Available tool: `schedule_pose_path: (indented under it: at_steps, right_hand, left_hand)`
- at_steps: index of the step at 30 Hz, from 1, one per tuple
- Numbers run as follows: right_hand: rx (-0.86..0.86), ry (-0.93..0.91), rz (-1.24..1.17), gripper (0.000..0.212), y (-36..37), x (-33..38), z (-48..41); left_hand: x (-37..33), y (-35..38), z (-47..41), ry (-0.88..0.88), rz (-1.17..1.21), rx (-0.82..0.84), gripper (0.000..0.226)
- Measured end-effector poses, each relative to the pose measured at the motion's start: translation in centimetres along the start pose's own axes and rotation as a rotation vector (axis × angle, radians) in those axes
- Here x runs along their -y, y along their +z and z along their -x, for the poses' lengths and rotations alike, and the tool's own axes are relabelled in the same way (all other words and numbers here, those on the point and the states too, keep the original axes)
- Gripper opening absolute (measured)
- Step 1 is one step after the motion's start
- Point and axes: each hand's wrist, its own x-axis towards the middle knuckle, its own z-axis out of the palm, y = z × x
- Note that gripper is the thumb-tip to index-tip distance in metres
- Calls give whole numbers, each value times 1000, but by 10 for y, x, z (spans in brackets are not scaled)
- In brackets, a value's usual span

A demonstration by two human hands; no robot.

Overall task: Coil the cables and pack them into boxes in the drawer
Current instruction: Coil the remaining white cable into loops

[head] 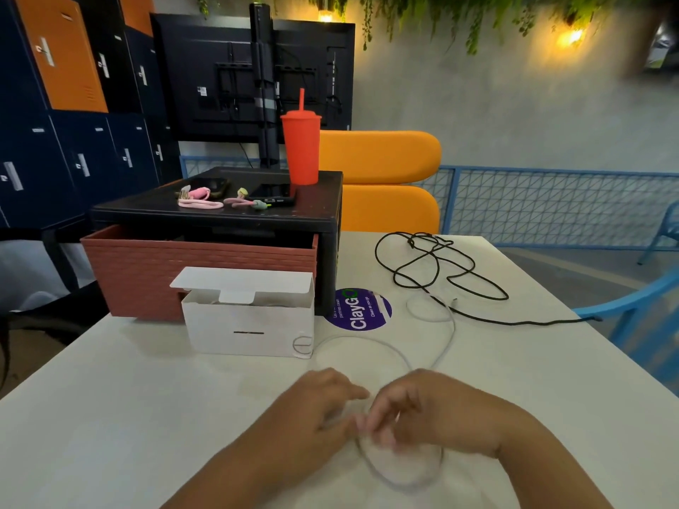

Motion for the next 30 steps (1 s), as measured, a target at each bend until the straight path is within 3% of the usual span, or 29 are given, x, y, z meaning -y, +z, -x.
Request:
schedule_pose_path:
  at_steps: [2, 4, 5, 8, 12, 16, 19, 24, 30]
  right_hand:
    - [-366, 48, 186, 23, -2, -12, -9]
    - [-588, 170, 442, 16, -4, -24, -14]
    - [-626, 229, 507, 11, -5, -30, -16]
    - [-597, 333, 528, 34, -4, -46, -20]
    - [-587, 268, 553, 39, -4, -48, -23]
    - [-599, 187, 571, 27, -2, -46, -26]
    - [-676, 17, 558, 18, 2, -39, -27]
    - [-1077, -286, 496, 19, 2, -22, -24]
    - [-1445, -396, 319, 22, -11, -16, -6]
  left_hand:
    - [-7, 5, -1, -35, -70, 68, 66]
    - [-14, 10, -1, -62, -182, 112, 71]
    - [-17, 11, -1, -62, -222, 117, 65]
    - [-20, 12, -2, -42, -182, 78, 50]
    - [-15, 6, 0, -53, -130, 45, 49]
    - [-25, 2, 1, -31, -205, 43, 19]
    - [-29, 2, 2, -122, -201, -18, 22]
    - [-22, 1, 3, -230, -65, -188, 40]
    - [-15, -10, 1, -288, 171, -388, 15]
